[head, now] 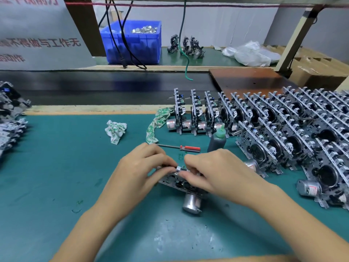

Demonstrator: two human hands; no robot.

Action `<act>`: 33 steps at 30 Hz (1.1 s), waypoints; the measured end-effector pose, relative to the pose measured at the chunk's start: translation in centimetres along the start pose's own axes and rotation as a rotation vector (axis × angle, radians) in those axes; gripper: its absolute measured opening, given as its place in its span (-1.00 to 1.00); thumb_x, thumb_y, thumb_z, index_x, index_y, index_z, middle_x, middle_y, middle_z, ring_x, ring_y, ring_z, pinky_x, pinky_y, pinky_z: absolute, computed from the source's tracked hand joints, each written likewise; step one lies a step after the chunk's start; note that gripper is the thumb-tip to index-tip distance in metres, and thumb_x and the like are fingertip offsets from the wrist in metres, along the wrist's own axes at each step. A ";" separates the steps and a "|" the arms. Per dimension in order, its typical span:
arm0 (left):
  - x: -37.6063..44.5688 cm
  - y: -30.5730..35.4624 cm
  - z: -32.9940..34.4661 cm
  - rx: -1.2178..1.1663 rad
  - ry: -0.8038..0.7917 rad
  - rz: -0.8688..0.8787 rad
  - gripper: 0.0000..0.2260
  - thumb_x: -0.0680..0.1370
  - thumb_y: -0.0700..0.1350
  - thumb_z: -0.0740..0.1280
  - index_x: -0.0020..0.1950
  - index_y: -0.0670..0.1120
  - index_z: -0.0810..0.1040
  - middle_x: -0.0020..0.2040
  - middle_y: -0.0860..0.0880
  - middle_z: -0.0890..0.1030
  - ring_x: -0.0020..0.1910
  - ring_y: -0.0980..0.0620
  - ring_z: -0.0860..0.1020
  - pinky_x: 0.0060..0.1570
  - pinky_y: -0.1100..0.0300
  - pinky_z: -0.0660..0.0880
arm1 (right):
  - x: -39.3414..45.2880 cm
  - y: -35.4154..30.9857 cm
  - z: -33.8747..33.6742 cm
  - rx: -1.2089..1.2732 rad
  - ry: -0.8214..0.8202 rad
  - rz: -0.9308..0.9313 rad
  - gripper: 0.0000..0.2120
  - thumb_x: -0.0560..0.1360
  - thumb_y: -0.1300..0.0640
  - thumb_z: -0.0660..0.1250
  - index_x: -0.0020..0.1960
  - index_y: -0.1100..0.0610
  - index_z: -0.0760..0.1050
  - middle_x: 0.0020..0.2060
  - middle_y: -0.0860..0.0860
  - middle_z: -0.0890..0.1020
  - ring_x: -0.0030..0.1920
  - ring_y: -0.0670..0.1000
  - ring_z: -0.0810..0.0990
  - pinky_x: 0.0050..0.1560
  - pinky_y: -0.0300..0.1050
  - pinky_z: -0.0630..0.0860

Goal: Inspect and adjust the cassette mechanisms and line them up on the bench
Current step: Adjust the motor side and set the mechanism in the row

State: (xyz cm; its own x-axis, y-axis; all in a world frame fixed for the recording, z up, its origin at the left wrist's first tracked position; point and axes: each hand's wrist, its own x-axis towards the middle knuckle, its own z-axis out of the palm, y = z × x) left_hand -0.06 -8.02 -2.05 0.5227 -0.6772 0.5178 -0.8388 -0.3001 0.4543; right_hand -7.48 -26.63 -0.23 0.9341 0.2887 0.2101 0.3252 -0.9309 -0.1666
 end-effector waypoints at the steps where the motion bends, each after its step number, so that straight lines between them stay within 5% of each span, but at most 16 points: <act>1: 0.4 -0.4 -0.3 -0.015 -0.005 -0.002 -0.83 0.50 -0.01 0.36 -0.10 -0.07 0.68 -0.18 0.09 0.55 -0.22 0.28 0.40 -0.19 0.33 0.41 | 0.4 -0.1 0.1 0.023 0.003 0.032 -0.71 0.57 -0.10 0.20 -0.22 0.01 0.22 -0.43 -0.05 0.41 -0.37 0.15 0.45 -0.38 -0.03 0.31; 7: 3.9 -2.3 -2.2 0.083 0.015 0.092 -0.86 0.50 -0.11 0.34 -0.06 -0.12 0.67 -0.14 -0.01 0.56 -0.23 0.23 0.40 -0.17 0.29 0.39 | 3.5 -0.1 -1.0 -0.026 0.181 0.087 -0.72 0.56 -0.07 0.23 -0.21 0.03 0.23 -0.41 0.02 0.48 -0.36 0.19 0.49 -0.35 -0.03 0.30; 12: 6.6 -4.1 -2.1 0.127 0.069 0.111 -0.90 0.50 -0.19 0.37 -0.06 -0.19 0.64 -0.14 -0.06 0.54 -0.26 0.15 0.41 -0.19 0.34 0.35 | 6.6 1.6 -1.7 -0.351 0.355 -0.041 -0.70 0.38 0.09 0.48 -0.36 0.17 0.41 -0.56 0.08 0.51 -0.61 0.10 0.45 -0.48 -0.24 0.17; 18: 6.0 -6.0 0.1 0.180 0.001 0.038 -0.93 0.52 -0.22 0.39 -0.07 -0.22 0.61 -0.18 -0.07 0.55 -0.24 0.01 0.46 -0.19 0.08 0.42 | 7.9 3.5 0.2 -0.580 0.133 -0.140 -0.79 0.54 0.00 0.27 -0.16 0.12 0.51 -0.38 -0.01 0.59 -0.39 0.06 0.61 -0.48 -0.16 0.28; 21: 5.4 -6.3 0.6 0.170 -0.026 0.011 -0.92 0.53 -0.21 0.38 -0.04 -0.21 0.61 -0.16 -0.06 0.56 -0.24 0.02 0.46 -0.20 0.06 0.46 | 8.3 3.8 1.0 -0.412 0.035 -0.129 -0.72 0.64 -0.02 0.06 0.03 0.15 0.43 -0.17 0.05 0.60 -0.15 0.15 0.60 -0.33 -0.06 0.23; 26: 5.5 -6.5 -0.1 0.201 0.026 0.024 -0.95 0.52 -0.24 0.38 -0.06 -0.22 0.61 -0.17 -0.08 0.56 -0.20 0.06 0.42 -0.21 0.20 0.32 | 9.0 3.4 0.7 -0.179 0.025 -0.013 -0.74 0.61 -0.07 0.13 -0.16 0.08 0.25 -0.36 0.02 0.47 -0.32 0.13 0.37 -0.32 -0.06 0.20; 29: 6.3 -6.7 -1.2 0.293 0.021 0.055 -0.97 0.50 -0.28 0.39 -0.08 -0.24 0.61 -0.16 -0.13 0.60 -0.20 -0.11 0.52 -0.21 0.19 0.28 | 9.8 2.6 0.8 0.056 0.061 0.145 -0.66 0.59 -0.03 0.19 -0.29 0.08 0.25 -0.46 -0.04 0.34 -0.34 0.10 0.34 -0.33 -0.05 0.20; 33: 7.7 -7.9 -1.9 0.354 -0.019 0.044 -0.91 0.54 -0.24 0.35 -0.01 -0.23 0.61 -0.04 -0.13 0.62 -0.08 -0.18 0.51 -0.09 0.08 0.36 | 11.1 0.6 2.1 0.250 0.168 0.367 -0.61 0.58 0.02 0.20 -0.38 0.06 0.22 -0.42 0.03 0.43 -0.29 0.13 0.38 -0.23 -0.03 0.30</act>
State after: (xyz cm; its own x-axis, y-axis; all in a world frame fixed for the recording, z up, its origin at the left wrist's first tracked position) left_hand 10.91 -9.54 -0.28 0.4844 -0.7061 0.5164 -0.8631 -0.4820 0.1506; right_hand 3.42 -23.47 0.01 0.9639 -0.1082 0.2433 0.0231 -0.8764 -0.4810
